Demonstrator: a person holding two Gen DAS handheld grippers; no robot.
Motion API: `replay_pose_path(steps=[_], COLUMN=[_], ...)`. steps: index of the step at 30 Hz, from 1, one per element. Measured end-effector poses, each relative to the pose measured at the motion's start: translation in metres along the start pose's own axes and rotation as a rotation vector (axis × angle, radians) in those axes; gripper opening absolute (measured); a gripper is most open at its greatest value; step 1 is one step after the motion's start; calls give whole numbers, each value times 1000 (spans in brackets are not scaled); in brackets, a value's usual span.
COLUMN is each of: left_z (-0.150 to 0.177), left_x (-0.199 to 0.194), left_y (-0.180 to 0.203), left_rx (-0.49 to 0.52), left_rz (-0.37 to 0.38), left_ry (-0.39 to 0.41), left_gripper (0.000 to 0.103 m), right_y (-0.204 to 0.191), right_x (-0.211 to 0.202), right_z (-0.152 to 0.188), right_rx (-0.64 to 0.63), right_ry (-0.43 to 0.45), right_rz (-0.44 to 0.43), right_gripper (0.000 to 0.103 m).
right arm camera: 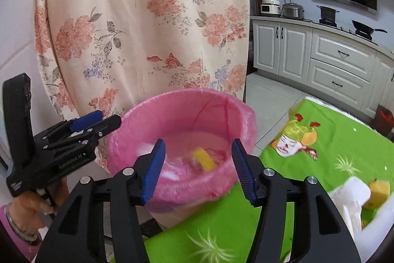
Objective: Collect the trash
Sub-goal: 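Open the left gripper over the pink bin while the right gripper drops the sponge in, then grasp the white printed paper cup with the right gripper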
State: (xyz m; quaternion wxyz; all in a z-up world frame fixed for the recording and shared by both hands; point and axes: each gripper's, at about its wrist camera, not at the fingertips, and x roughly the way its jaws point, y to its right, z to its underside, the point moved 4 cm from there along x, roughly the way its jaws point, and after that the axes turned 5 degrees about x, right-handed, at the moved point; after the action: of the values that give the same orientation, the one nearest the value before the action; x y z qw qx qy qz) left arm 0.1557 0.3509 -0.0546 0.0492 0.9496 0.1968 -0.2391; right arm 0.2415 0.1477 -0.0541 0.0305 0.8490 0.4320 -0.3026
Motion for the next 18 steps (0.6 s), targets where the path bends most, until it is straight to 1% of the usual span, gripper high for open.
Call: replay_pose_path(steps=[2, 3, 4, 8, 9, 13, 15, 18], left_z=[4, 6, 10, 25, 30, 48, 56, 69], left_x=[-11, -14, -21, -40, -45, -60, -63, -66], left_y=[1, 2, 4, 21, 29, 60, 79, 120], left_rx=[-3, -5, -6, -13, -22, -53, -49, -21], left_rz=[1, -4, -18, -5, -2, 39, 60, 122], left_ry=[16, 22, 30, 38, 37, 33, 24, -3], left_gripper=[65, 71, 75, 83, 88, 91, 92, 93], right_y=[4, 8, 11, 26, 29, 49, 63, 80], right_x=[-13, -23, -29, -59, -65, -93, -109, -129], right_z=[7, 13, 17, 41, 46, 73, 86, 102], right_rx=[7, 13, 16, 25, 25, 46, 72, 94], right_ry=[19, 28, 35, 61, 63, 74, 85, 93], right_rz=[-4, -4, -1, 33, 41, 85, 113, 148], right_gripper=[54, 54, 54, 55, 56, 58, 59, 59])
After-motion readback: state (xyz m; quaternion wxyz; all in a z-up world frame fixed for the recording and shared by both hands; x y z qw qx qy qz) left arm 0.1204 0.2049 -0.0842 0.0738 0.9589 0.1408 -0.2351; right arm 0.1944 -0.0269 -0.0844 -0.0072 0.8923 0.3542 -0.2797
